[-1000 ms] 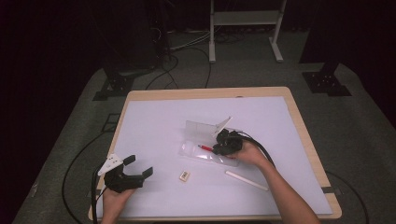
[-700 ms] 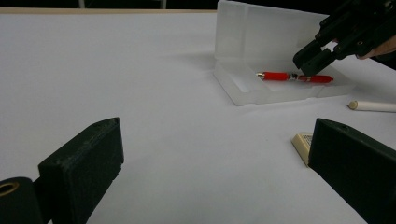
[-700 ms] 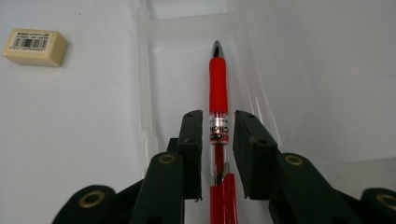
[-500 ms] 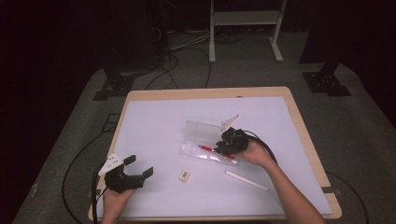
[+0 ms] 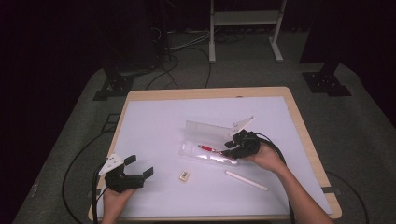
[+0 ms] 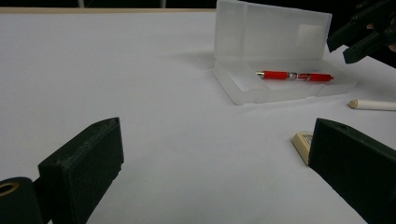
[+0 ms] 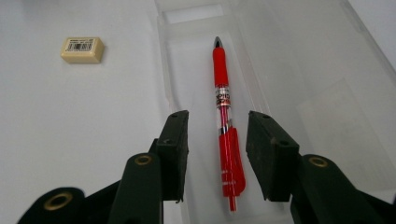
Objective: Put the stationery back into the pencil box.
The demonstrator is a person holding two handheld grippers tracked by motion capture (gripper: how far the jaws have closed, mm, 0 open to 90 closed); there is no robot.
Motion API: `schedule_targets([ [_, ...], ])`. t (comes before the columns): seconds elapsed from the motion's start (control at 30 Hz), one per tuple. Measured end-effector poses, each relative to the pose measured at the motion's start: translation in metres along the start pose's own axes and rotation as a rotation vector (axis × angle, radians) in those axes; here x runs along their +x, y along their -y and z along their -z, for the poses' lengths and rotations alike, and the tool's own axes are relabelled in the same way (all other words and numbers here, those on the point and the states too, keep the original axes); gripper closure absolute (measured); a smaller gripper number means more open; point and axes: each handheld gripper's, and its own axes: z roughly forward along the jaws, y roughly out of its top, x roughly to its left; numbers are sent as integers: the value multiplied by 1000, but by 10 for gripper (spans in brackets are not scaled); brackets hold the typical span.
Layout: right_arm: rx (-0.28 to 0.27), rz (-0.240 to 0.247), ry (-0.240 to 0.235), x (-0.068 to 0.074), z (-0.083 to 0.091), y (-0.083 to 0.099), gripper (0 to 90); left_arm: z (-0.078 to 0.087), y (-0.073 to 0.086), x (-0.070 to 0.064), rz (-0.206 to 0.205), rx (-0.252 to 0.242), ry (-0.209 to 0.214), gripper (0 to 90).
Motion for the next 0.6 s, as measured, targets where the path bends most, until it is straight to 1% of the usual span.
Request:
schedule_targets([
  [0.1,-11,8,3,0,4,3,562,0,0,0,1,1,0,28],
  [0.13,-21,-2,3,1,6,4,555,0,0,0,1,1,0,28],
  [0.17,-28,-9,4,3,10,7,521,0,0,0,-1,1,0,28],
  [0.2,-30,-5,6,4,12,8,517,0,0,0,0,0,-1,28],
  [0.23,-34,-10,3,6,14,10,517,0,0,0,-1,3,0,28],
  [0.6,-32,1,-5,18,27,25,482,-1,0,-2,-7,8,2,28],
])
